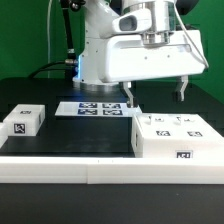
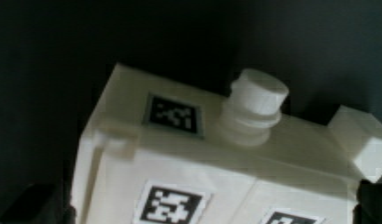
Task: Assemble cabinet
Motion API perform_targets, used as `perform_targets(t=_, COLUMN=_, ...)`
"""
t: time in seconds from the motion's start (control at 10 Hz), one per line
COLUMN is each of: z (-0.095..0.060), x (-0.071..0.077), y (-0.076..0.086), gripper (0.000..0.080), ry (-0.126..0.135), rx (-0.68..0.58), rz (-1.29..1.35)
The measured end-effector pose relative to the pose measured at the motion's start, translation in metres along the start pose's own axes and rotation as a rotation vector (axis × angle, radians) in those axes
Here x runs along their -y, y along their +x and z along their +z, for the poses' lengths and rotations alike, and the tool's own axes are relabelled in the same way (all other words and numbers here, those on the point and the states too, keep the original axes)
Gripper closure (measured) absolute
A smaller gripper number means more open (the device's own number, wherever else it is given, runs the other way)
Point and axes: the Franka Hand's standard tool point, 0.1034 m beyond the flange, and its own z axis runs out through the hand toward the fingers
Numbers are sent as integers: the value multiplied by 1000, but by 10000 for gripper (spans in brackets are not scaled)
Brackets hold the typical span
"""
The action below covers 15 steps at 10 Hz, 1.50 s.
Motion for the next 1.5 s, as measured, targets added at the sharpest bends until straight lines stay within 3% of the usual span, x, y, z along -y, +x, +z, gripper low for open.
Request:
perform_targets(t=0.5, z=2, x=3, y=-2, gripper=2, ry=13, rx=4, rz=318)
perform_targets(t=0.6, z=4, x=17, y=-3, gripper=2, ry=10, rx=13, rz=348)
perform_targets(t=0.9, z=29, x=27, y=-20, gripper=2, ry=-48, rx=-8, rz=280)
perform_targets(t=1.0, z=33, x=24, y=-23, gripper=2, ry=-57, rx=-3, rz=254)
perform_targets(t=1.1, z=34, x=18, y=-24, gripper=2, ry=-60, rx=-3, rz=246)
perform_targets(t=1.5, z=34, x=20, y=-24, gripper=2, ry=-60, rx=-3, rz=243)
